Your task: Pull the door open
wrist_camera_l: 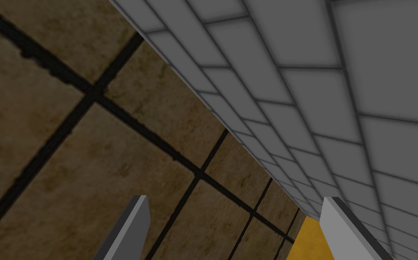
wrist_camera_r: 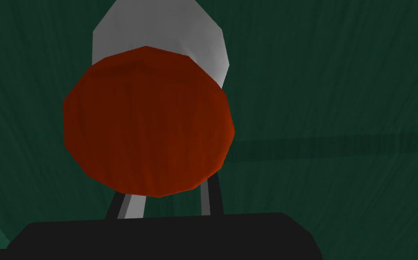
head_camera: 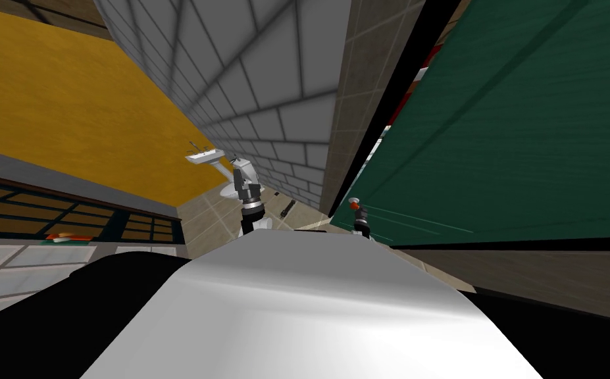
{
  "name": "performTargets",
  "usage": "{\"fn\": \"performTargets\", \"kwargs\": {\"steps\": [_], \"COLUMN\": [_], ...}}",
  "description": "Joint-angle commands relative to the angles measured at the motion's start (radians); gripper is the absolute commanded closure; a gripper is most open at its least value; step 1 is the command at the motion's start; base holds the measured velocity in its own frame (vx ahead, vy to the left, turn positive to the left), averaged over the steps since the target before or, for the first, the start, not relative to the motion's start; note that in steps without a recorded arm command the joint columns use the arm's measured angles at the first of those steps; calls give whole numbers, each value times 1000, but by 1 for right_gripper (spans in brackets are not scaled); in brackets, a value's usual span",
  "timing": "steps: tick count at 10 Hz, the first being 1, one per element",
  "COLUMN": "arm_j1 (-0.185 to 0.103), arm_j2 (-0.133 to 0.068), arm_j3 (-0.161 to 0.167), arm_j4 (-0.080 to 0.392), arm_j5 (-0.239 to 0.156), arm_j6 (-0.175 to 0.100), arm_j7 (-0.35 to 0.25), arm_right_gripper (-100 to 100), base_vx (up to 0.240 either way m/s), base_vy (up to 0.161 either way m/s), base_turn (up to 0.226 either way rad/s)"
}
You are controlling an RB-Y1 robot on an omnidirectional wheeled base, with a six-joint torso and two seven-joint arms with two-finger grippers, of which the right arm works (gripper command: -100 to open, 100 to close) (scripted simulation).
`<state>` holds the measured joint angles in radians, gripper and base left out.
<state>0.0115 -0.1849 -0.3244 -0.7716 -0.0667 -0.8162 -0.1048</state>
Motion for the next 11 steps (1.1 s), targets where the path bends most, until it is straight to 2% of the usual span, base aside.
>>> {"fn": "performTargets", "kwargs": {"steps": [1, 3, 4, 5, 6, 7, 8, 9, 10, 11], "arm_j1": [-22, -13, -13, -9, -9, -4, -4, 0, 0, 5], "arm_j2": [4, -8, -8, -14, -14, -20, -20, -26, -26, -32], "arm_j3": [22, 54, 54, 69, 69, 85, 85, 100, 100, 116], "arm_j4": [12, 9, 9, 7, 7, 5, 5, 3, 3, 2], "arm_j5": [-9, -63, -63, -90, -90, -117, -117, -144, -144, -170], "arm_j6": [-24, -25, -25, -25, -25, -26, -26, -26, -26, -26], "arm_j7": [-28, -93, -110, -145, -152, -187, -193, -230, -235, -276], "arm_right_gripper": [100, 100, 100, 100, 100, 100, 100, 100, 100, 100], "base_vx": [-35, -49, -52, -47, -35, -39, -22, -33, -38, -47], "base_vy": [-15, -16, -12, -16, -11, -14, -10, -12, -8, -8], "base_turn": [39, 97, 36, 41, 57, 89, 37, 92, 46, 48]}}
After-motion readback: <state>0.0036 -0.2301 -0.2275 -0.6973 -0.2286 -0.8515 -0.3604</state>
